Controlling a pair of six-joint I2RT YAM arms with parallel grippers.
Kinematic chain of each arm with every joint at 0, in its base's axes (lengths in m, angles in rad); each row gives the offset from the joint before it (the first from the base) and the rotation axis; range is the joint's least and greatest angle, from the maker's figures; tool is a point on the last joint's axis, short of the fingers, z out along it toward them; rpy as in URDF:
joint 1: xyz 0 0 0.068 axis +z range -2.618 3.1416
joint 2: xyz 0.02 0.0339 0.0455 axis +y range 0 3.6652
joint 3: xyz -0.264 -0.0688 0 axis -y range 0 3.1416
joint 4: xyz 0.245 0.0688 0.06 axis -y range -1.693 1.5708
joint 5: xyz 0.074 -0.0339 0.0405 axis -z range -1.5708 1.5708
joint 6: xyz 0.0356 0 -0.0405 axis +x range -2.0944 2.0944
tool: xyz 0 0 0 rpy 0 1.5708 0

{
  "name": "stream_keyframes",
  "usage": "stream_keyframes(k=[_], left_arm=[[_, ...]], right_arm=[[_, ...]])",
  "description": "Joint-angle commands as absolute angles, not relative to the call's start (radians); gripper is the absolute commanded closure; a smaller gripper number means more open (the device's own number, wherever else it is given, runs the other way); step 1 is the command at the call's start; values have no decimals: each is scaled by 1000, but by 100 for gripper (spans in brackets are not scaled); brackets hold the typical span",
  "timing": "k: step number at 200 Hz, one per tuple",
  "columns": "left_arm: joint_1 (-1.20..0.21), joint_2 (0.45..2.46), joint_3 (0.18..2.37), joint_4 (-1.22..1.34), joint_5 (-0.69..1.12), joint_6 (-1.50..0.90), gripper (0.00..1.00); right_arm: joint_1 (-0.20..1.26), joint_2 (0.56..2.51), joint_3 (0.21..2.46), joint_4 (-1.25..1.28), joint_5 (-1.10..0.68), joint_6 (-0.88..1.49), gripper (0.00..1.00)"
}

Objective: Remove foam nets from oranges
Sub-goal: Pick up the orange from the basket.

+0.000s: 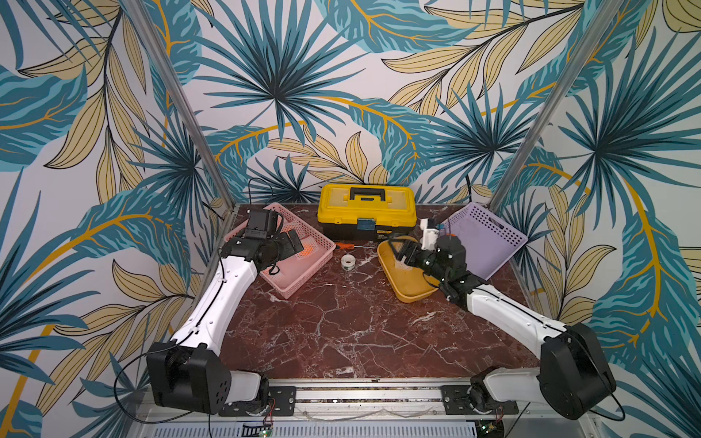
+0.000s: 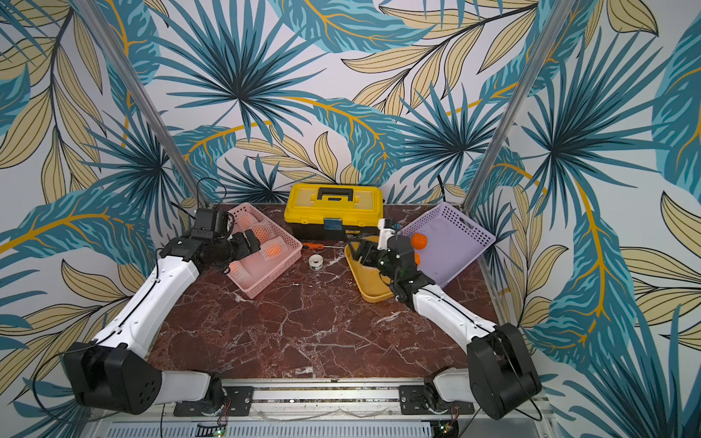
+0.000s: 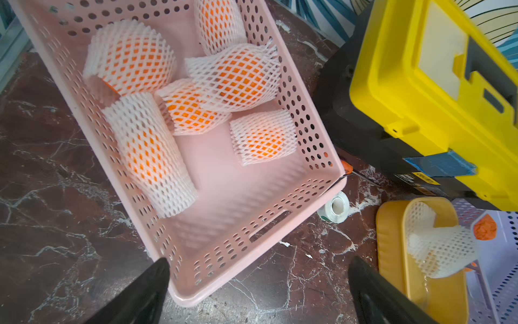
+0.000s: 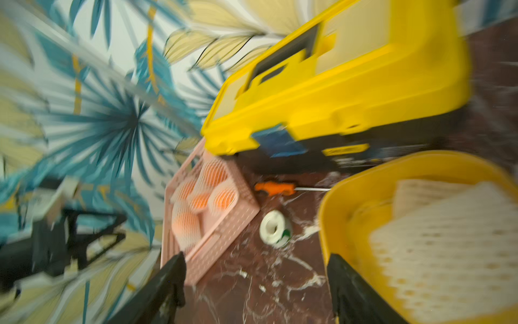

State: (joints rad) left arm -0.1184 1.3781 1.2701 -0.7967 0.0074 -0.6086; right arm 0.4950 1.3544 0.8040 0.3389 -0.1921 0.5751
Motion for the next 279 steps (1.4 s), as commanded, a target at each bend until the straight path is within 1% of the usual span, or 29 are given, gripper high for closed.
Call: stream_keyframes(k=[1, 19, 35, 48, 51, 58, 85, 104, 130, 157, 172, 189, 226, 267, 270, 279], left_arm=[[-109, 1434, 1299, -785, 19, -583, 1], [-110, 1494, 1336, -789, 48, -587, 0], [-110, 1570, 1399, -832, 44, -619, 0], [-110, 1643, 1462, -867, 44, -660, 0], [-110, 1663, 1478, -872, 49, -672, 0], [-109, 1704, 1514, -887, 55, -705, 0], [-107, 1876, 1633, -908, 125, -829, 6], [-107, 1993, 1730, -931, 153, -856, 9], [-106, 2136, 1909, -1026, 135, -822, 14], [-106, 2238, 2043, -1076, 77, -719, 15], [-106, 2273, 2100, -1113, 39, -668, 16], [-107, 2287, 2111, -1115, 1, -620, 17], [-115, 2343, 2156, -1162, -3, -535, 16], [-157, 2360, 2150, -1181, -51, -500, 10], [-159, 2362, 2151, -1183, -81, -501, 9], [-162, 2368, 2150, -1185, -92, -505, 8]], right_arm=[[640, 1391, 778, 327, -180, 325, 21], [737, 1445, 779, 278, -122, 246, 24], [777, 1486, 763, 303, -111, 233, 26], [798, 1512, 748, 336, -87, 208, 27], [826, 1516, 747, 341, -77, 202, 27], [840, 1528, 747, 349, -58, 195, 27], [856, 1560, 753, 360, -10, 190, 27], [860, 1562, 756, 348, 32, 188, 27], [860, 1553, 754, 343, 45, 207, 27], [861, 1545, 750, 345, 42, 218, 27], [861, 1542, 754, 338, 46, 218, 27], [860, 1539, 752, 340, 46, 223, 27], [861, 1542, 753, 341, 44, 234, 27], [861, 1546, 754, 344, 44, 238, 27], [861, 1546, 755, 344, 44, 239, 27], [861, 1549, 755, 344, 44, 239, 27]])
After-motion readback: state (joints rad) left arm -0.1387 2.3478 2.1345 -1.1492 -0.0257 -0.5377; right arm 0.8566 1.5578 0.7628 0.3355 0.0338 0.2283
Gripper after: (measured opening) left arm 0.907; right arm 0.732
